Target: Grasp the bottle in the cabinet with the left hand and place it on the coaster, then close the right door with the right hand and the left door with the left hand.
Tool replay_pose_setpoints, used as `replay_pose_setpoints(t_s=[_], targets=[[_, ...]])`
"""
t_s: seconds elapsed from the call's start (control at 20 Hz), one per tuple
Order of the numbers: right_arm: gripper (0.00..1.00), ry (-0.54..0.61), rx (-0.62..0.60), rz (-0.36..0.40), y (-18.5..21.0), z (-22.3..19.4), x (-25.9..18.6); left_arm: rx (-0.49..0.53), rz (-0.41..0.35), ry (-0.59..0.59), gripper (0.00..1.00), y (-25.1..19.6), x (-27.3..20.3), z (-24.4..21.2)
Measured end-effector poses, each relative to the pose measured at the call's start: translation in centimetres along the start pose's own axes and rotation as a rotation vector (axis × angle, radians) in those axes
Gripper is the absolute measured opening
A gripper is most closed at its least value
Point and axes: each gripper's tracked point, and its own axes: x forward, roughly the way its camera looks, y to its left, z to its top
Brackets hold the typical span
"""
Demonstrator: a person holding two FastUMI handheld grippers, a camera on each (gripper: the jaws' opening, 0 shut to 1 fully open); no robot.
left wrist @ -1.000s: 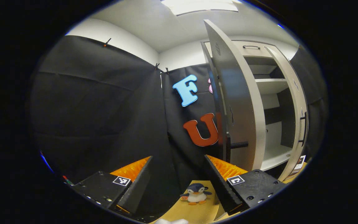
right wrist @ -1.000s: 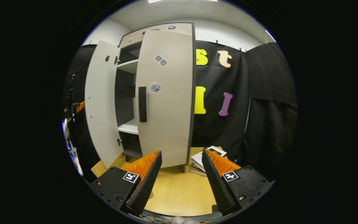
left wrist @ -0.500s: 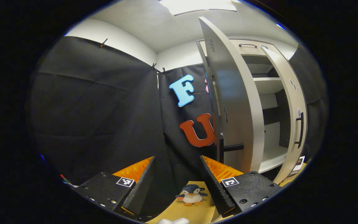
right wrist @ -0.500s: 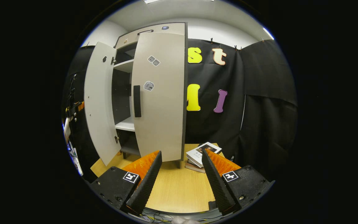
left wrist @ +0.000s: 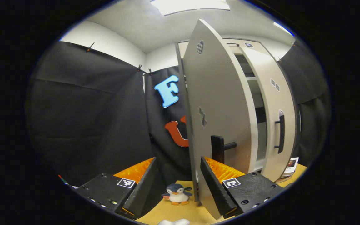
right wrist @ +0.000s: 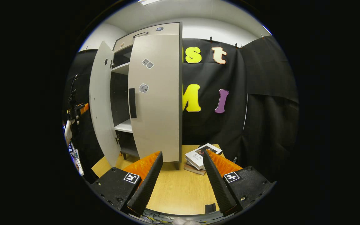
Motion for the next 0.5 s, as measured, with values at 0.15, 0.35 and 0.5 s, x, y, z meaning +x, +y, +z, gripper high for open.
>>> replay_pose_setpoints(t_s=[0.15, 0.35, 0.5], targets=[[0.80, -0.003, -0.012, 0.001, -0.8, 0.3, -0.4, -0.007, -0.069, 0.015, 0.86, -3.6, 0.6, -0.2], [0.80, 0.002, -0.013, -0.004, -1.6, 0.2, -0.3, -0.014, -0.086, 0.017, 0.96, -6.2, 0.8, 0.1], [0.80, -0.006, -0.009, -0.002, -1.4, 0.5, -0.3, -0.011, -0.100, 0.035, 0.96, -6.9, 0.4, -0.4]])
